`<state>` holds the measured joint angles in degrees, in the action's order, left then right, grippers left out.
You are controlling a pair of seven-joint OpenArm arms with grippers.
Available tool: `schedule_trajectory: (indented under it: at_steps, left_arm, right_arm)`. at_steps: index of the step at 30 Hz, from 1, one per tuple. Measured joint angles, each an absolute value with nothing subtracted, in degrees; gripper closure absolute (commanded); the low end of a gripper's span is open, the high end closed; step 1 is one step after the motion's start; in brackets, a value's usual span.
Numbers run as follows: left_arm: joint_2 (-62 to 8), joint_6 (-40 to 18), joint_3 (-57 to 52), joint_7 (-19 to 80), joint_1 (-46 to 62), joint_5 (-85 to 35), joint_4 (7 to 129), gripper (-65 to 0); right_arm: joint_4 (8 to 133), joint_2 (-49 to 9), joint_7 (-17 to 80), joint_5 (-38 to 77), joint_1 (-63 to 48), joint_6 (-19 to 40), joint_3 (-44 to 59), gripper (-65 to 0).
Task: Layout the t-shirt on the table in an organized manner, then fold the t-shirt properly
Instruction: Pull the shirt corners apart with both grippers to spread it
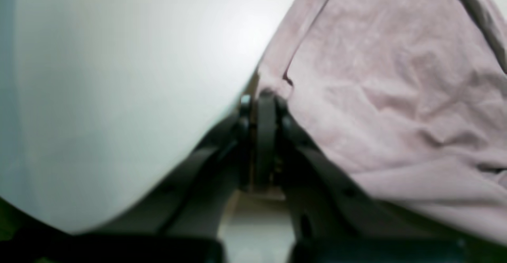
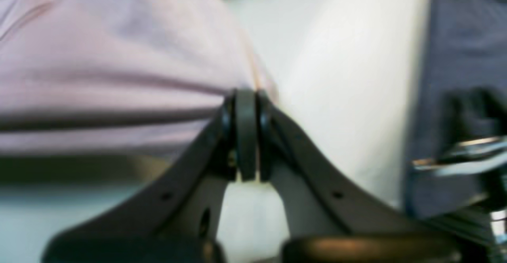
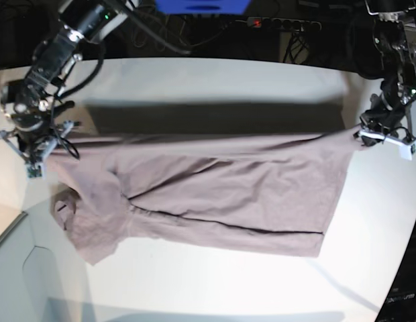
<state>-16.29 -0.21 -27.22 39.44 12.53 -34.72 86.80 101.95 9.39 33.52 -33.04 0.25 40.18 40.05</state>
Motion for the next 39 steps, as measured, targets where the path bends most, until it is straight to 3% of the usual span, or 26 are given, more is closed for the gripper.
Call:
schedule_trajectory:
  at_steps: [6, 13, 39]
  left_arm:
    - [-15.4, -0.2, -27.2, 39.1, 12.7, -34.7, 86.8, -0.1]
    - [-12.0, 0.0, -27.4, 38.5, 14.6, -34.0, 87.2, -0.1]
    - [-10.6, 0.2, -27.3, 38.8, 17.5, -33.9, 86.6, -0.4]
  right_arm:
    - [107.7, 9.5, 34.3, -26.6, -9.2, 40.2, 39.8, 0.0]
    - [108.8, 9.4, 34.8, -19.9, -20.8, 40.3, 32.8, 0.0]
    - [110.7, 9.2, 34.3, -19.0, -20.2, 40.2, 31.9, 0.0]
